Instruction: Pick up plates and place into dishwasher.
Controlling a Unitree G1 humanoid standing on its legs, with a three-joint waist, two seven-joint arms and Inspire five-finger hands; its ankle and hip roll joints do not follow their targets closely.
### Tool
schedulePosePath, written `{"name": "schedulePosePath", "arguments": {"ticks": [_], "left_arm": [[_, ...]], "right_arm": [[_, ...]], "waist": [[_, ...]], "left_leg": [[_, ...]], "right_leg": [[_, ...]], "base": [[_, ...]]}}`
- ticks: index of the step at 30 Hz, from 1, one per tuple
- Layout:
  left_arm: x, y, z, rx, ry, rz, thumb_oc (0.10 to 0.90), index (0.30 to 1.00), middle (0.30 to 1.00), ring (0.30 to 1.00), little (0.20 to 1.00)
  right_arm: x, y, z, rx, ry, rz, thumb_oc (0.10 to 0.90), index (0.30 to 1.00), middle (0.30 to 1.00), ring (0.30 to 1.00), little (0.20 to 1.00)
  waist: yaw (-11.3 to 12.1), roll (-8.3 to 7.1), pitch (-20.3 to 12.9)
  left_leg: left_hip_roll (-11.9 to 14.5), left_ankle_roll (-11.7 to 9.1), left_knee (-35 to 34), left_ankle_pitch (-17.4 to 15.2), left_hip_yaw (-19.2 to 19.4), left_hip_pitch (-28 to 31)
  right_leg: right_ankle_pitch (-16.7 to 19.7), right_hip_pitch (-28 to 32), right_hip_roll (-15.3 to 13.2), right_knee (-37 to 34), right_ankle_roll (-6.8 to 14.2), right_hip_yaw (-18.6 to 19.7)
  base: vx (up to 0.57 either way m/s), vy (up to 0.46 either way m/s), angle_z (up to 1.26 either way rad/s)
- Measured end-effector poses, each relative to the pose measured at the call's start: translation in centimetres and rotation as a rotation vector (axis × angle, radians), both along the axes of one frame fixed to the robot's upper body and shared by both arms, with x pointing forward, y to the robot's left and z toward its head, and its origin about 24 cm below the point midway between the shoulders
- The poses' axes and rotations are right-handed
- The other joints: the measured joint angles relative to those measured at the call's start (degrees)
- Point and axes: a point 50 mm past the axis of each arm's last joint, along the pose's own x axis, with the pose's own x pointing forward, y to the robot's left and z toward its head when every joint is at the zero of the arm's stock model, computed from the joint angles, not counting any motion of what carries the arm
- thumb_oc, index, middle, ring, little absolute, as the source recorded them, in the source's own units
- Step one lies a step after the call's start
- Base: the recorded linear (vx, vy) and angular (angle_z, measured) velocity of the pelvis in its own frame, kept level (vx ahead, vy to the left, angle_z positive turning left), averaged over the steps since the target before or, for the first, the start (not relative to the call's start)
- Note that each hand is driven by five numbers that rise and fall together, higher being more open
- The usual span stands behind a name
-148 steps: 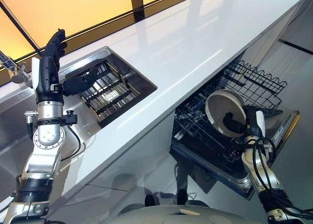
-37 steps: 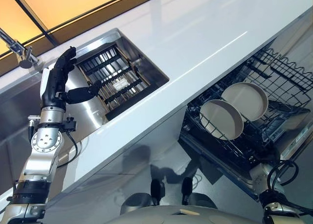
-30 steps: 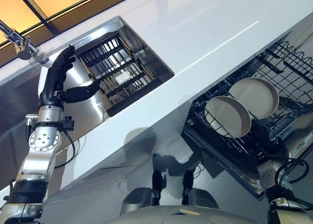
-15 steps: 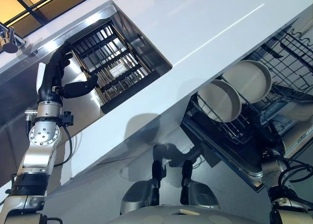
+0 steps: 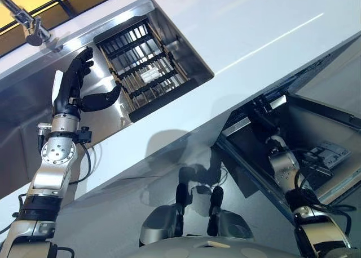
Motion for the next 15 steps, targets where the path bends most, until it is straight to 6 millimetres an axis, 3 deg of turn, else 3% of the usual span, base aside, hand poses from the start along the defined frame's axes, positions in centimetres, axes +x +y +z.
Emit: {"name": "schedulePosePath", "arguments": {"ticks": [10, 15], "left_arm": [[0.44, -0.09, -0.12, 0.000, 0.012, -0.008, 0.800, 0.900, 0.900, 0.900, 0.900], [0.53, -0.25, -0.08, -0.001, 0.019, -0.034, 0.800, 0.900, 0.900, 0.900, 0.900]], "right_arm": [[0.31, 0.01, -0.02, -0.029, 0.057, -0.048, 0.800, 0.900, 0.900, 0.900, 0.900], [0.29, -0.24, -0.06, -0.132, 0.102, -0.081, 0.800, 0.900, 0.900, 0.900, 0.900]], "waist": [[0.67, -0.03, 0.01], [0.76, -0.08, 0.01]], "left_leg": [[0.04, 0.06, -0.06, 0.24, 0.10, 0.63], [-0.04, 0.14, -0.07, 0.32, -0.31, 0.93]], "right_leg": [[0.09, 0.64, 0.06, 0.00, -0.11, -0.03], [0.12, 1.23, 0.00, 0.02, -0.16, -0.01]], "base": [[0.01, 0.021, 0.00], [-0.01, 0.009, 0.05]]}}
